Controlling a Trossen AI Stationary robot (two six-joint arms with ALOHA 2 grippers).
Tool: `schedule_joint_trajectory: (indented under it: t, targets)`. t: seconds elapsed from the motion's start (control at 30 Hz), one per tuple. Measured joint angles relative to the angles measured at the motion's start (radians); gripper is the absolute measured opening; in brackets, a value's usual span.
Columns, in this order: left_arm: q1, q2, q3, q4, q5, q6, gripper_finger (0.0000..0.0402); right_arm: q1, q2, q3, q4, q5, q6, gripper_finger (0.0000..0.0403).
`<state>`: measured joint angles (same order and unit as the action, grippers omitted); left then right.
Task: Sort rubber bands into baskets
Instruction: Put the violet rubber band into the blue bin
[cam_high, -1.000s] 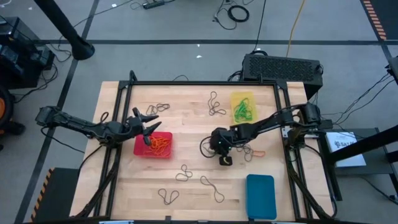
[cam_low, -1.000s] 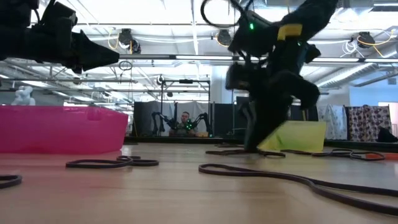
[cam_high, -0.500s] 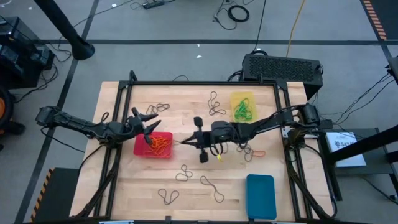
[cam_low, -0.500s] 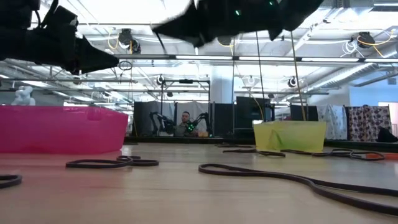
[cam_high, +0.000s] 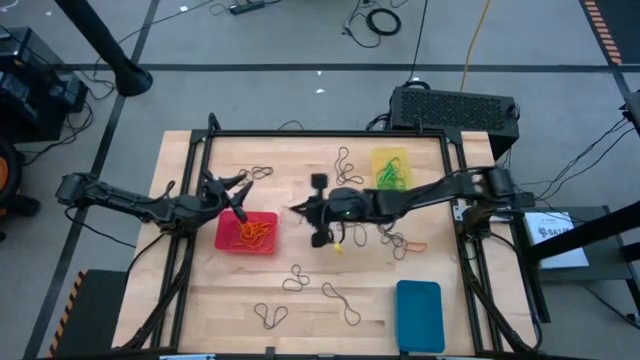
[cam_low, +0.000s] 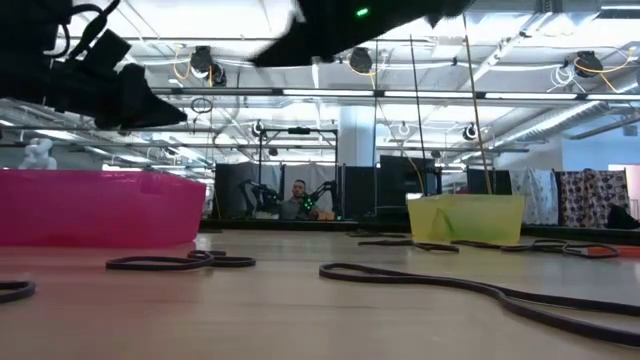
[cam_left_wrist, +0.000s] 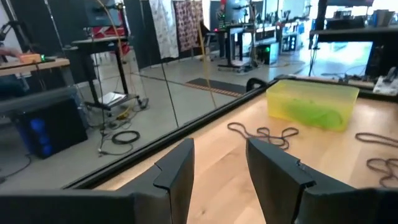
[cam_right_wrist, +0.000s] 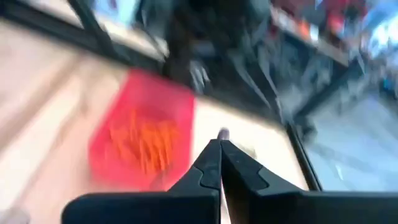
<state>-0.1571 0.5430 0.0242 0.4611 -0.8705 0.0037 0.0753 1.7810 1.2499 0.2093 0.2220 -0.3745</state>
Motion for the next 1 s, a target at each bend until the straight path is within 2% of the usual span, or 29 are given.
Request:
schedule_joint_trajectory:
  t: [0.1,0.27,0.4,0.53,0.7,0.87,1.0]
  targets:
    - [0.000,0.000,0.000,-0.027,0.001,-0.022,0.0154,0.009,-0.104,0.002,-0.247,0.007,0.096,0.0000]
    - [0.000,0.000,0.000,-0.033,0.011,-0.024,0.0154,0.041,-0.267,0.002,-0.686,-0.140,0.371,0.0000]
    - [0.000,0.000,0.000,-0.031,0.031,-0.024,0.0154,0.117,-0.341,0.002,-0.917,-0.199,0.591,0.0000]
    - [0.000,0.000,0.000,-0.018,0.032,-0.022,0.0154,0.224,-0.379,0.001,-0.994,-0.234,0.762,0.0000]
    - [0.000,0.000,0.000,0.054,0.031,0.033,0.0154,0.383,-0.404,0.001,-1.094,-0.212,1.003,0.0000]
    - [0.000,0.000,0.001,0.147,0.031,0.084,0.0155,0.536,-0.426,0.001,-1.192,-0.048,1.228,0.0000]
    - [0.001,0.000,0.001,0.179,0.089,0.091,0.0155,0.617,-0.426,0.001,-1.187,0.047,1.281,0.0000]
